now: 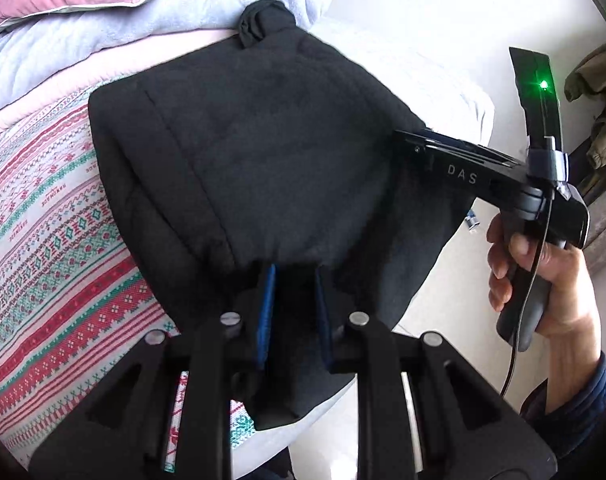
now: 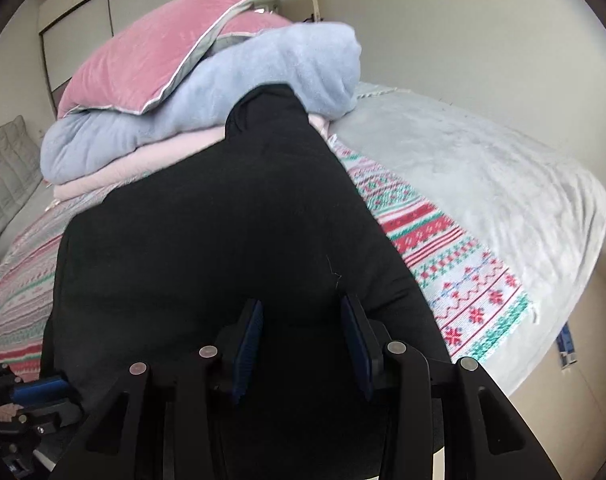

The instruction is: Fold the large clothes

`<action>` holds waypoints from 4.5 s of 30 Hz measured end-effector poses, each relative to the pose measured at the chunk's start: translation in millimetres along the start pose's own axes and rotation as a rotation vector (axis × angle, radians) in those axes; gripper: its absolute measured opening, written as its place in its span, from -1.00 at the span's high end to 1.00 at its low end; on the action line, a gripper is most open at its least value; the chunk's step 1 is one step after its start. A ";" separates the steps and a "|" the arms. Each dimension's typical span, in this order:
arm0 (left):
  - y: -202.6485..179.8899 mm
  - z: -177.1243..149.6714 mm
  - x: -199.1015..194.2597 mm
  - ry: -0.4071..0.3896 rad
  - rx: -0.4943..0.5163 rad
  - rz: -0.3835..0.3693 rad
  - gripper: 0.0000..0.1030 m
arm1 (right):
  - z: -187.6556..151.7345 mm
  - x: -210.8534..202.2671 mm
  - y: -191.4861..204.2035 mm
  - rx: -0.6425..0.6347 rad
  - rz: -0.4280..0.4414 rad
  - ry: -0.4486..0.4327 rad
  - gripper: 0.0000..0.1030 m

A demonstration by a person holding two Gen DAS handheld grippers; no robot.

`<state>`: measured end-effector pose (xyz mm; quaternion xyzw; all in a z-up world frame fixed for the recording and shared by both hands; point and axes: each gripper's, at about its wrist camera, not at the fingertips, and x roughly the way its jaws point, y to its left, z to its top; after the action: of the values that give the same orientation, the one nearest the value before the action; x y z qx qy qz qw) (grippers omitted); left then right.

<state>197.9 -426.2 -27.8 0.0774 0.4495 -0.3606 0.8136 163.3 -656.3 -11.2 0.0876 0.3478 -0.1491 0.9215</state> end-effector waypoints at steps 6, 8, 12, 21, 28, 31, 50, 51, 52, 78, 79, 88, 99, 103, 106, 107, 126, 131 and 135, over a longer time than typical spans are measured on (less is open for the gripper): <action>-4.5 -13.0 -63.6 -0.051 -0.014 0.052 -0.23 | -9.9 -80.4 28.8 0.078 -0.015 -0.075 -0.29; -8.1 -21.1 -87.3 -0.115 0.005 0.095 -0.30 | -22.5 -118.7 45.0 0.087 -0.003 -0.111 -0.48; -14.3 -51.3 -138.3 -0.162 0.009 0.112 -0.41 | -52.2 -184.5 71.5 0.072 0.021 -0.147 -0.60; -20.4 -103.6 -207.0 -0.248 -0.021 0.105 -0.62 | -101.1 -265.5 110.0 0.005 -0.023 -0.158 -0.81; -17.7 -124.3 -230.2 -0.282 -0.010 0.152 -0.63 | -128.1 -283.8 125.0 0.030 -0.077 -0.143 -0.82; -11.0 -130.3 -243.6 -0.315 -0.019 0.163 -0.71 | -136.0 -292.7 135.0 0.053 -0.102 -0.141 -0.82; 27.7 -117.5 -260.7 -0.315 -0.042 0.169 -0.99 | -126.2 -312.0 188.2 0.064 -0.378 -0.182 -1.00; 27.6 -119.6 -258.2 -0.316 -0.029 0.161 -0.99 | -126.4 -309.6 188.7 0.062 -0.386 -0.178 -1.00; 28.1 -121.2 -255.6 -0.313 -0.025 0.158 -0.99 | -127.2 -307.2 189.2 0.057 -0.394 -0.172 -1.00; 37.7 -126.0 -224.9 -0.255 -0.042 0.134 -0.99 | -129.8 -276.2 192.3 0.018 -0.434 -0.112 -1.00; 37.4 -125.8 -225.0 -0.256 -0.040 0.136 -0.99 | -130.0 -276.2 192.7 0.016 -0.433 -0.111 -1.00; 37.6 -127.5 -222.5 -0.252 -0.030 0.146 -0.99 | -134.4 -275.0 192.4 0.020 -0.415 -0.099 -1.00; 37.7 -127.7 -222.0 -0.251 -0.026 0.141 -0.99 | -136.2 -274.6 190.5 0.027 -0.408 -0.093 -1.00; 37.2 -127.8 -222.3 -0.251 -0.028 0.141 -0.99 | -137.1 -275.0 190.6 0.026 -0.410 -0.093 -1.00; 37.4 -128.0 -222.5 -0.251 -0.025 0.140 -0.99 | -137.6 -275.7 192.0 0.025 -0.412 -0.095 -1.00; 37.3 -127.7 -222.4 -0.250 -0.025 0.139 -0.99 | -137.7 -275.8 192.1 0.025 -0.411 -0.094 -1.00; 29.4 -129.1 -229.4 -0.274 -0.005 0.128 -0.99 | -136.9 -275.0 192.8 0.019 -0.419 -0.095 -1.00; 26.1 -129.6 -229.7 -0.278 0.007 0.121 -0.99 | -137.3 -275.7 192.9 0.019 -0.422 -0.095 -1.00; 26.7 -128.7 -228.9 -0.277 0.004 0.127 -0.99 | -137.0 -275.4 192.3 0.018 -0.421 -0.093 -1.00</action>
<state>51.5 -230.5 72.0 0.0569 0.3266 -0.3164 0.8888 -52.9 -380.2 81.8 0.0140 0.3140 -0.3454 0.8842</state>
